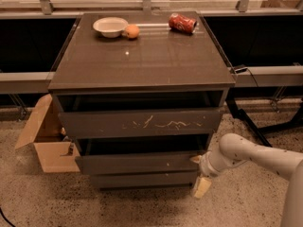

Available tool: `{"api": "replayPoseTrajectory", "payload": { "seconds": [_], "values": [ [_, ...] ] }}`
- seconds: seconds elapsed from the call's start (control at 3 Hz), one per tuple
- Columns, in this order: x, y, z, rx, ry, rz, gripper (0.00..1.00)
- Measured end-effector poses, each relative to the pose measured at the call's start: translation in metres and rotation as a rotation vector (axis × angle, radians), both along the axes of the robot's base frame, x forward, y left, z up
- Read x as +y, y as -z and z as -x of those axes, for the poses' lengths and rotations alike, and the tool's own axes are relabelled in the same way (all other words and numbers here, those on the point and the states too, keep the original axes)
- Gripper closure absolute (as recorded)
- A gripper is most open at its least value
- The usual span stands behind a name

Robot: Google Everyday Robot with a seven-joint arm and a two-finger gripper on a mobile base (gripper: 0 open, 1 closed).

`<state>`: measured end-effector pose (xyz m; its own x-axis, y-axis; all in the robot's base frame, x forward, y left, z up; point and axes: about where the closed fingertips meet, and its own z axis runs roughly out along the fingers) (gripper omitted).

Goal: Close middle drawer

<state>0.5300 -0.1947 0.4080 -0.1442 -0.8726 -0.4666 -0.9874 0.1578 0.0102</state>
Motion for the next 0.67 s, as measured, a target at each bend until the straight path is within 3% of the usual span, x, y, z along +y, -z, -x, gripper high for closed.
{"api": "replayPoseTrajectory", "payload": {
  "seconds": [0.67],
  "values": [
    [-0.0180,-0.0100,-0.0027,-0.022,0.019,-0.016,0.00]
  ]
}}
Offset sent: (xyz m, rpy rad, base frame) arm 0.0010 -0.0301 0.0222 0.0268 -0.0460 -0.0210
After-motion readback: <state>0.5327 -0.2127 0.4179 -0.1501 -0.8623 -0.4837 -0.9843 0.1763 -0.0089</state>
